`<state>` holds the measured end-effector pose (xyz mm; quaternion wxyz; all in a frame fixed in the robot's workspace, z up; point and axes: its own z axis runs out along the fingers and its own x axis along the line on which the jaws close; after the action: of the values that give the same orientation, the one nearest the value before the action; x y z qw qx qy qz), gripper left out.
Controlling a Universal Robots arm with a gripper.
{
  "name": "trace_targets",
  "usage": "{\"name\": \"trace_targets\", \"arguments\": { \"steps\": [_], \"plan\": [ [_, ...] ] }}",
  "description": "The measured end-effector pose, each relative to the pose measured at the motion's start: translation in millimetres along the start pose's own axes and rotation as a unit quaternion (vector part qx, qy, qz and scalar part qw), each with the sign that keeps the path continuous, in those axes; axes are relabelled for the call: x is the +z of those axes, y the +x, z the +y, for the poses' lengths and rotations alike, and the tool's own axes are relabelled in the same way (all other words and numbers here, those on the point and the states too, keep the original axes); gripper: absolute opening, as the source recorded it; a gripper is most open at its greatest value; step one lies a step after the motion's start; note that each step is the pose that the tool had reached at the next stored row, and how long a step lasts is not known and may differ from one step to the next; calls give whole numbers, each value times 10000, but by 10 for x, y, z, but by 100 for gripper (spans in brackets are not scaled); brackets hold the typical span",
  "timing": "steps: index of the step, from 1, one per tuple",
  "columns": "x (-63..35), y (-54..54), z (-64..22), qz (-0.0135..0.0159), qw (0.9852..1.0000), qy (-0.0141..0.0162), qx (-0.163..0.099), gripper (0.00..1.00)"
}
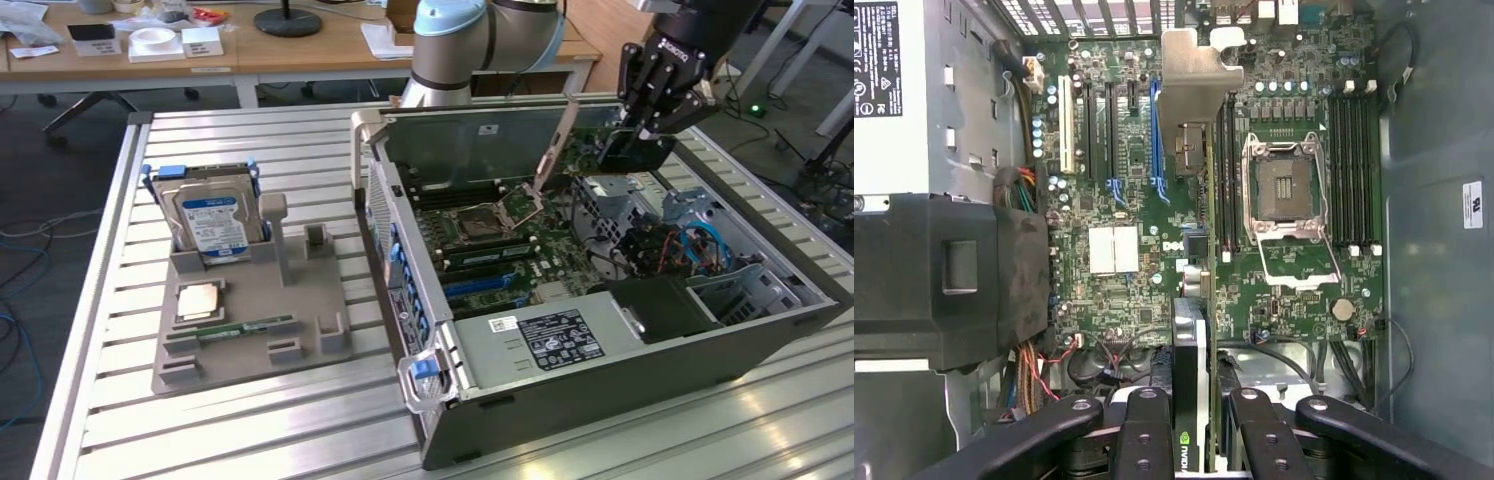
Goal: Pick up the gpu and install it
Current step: 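Insert the gpu into the slot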
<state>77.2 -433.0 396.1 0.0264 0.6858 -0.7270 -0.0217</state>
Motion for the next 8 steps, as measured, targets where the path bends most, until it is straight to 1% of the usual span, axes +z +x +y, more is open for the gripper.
{"name": "trace_targets", "arguments": {
  "steps": [1,5,7,8],
  "plan": [
    [3,-1,5,-2,10000,8,0,27],
    [16,2,43,-10,10000,71,-2,27],
    [17,4,51,-11,10000,84,-2,27],
    [17,3,51,-11,10000,85,-3,27]
  ]
}}
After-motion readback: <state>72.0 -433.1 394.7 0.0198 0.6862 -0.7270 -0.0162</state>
